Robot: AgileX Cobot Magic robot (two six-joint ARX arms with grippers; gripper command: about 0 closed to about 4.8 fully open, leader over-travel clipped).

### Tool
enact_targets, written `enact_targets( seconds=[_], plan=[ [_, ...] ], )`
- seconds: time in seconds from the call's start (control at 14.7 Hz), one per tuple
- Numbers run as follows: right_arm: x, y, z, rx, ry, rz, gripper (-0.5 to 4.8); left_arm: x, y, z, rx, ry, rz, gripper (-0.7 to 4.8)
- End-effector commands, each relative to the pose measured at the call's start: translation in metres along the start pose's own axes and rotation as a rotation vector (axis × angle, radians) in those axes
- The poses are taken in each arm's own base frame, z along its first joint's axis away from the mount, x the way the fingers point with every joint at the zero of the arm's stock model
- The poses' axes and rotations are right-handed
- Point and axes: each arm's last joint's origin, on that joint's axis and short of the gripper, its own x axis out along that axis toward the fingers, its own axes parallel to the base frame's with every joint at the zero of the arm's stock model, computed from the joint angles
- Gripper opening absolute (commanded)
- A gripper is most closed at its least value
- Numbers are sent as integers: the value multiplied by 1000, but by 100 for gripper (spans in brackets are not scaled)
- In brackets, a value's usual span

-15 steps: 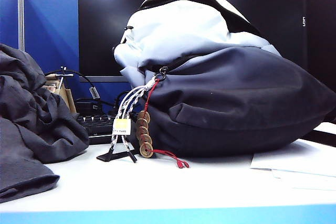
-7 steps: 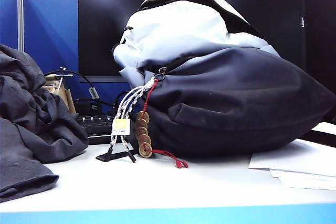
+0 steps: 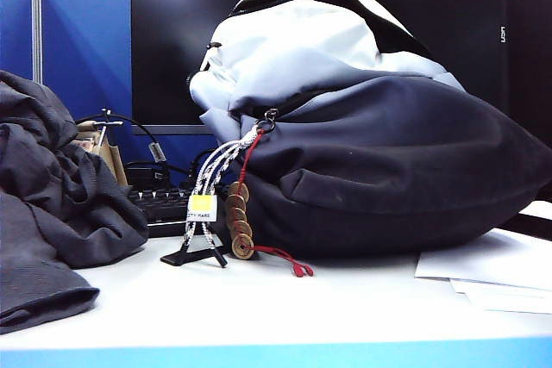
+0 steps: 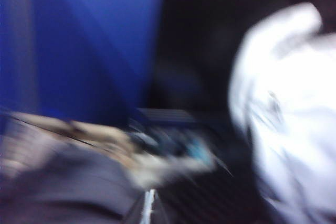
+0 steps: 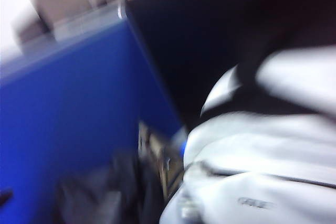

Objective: Put the gray clothes into the backpack.

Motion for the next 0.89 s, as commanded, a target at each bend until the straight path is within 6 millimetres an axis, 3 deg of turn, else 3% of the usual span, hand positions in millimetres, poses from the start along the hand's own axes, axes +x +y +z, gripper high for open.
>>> enact_targets(
  seconds=[0.07, 0.27, 0.34, 0.41, 0.75, 0.82, 0.89],
  plan=[
    [54, -8, -29, -153, 42, -102, 415, 21, 4, -13, -19, 98, 23, -4],
    [91, -13, -62, -256, 83, -241, 478, 36, 10, -28, -25, 187, 72, -1],
    [103, -13, -76, -268, 102, -332, 479, 40, 10, -31, -18, 206, 70, 71],
    [108, -12, -82, -269, 117, -325, 479, 41, 12, -31, 9, 202, 93, 92],
    [137, -24, -115, -357, 132, -421, 479, 40, 17, -30, 96, 194, 272, 92],
    [140, -29, -122, -355, 147, -455, 383, 40, 19, -30, 103, 189, 340, 92],
    [140, -29, -122, -357, 144, -470, 157, 39, 20, -30, 123, 191, 371, 92]
  ],
)
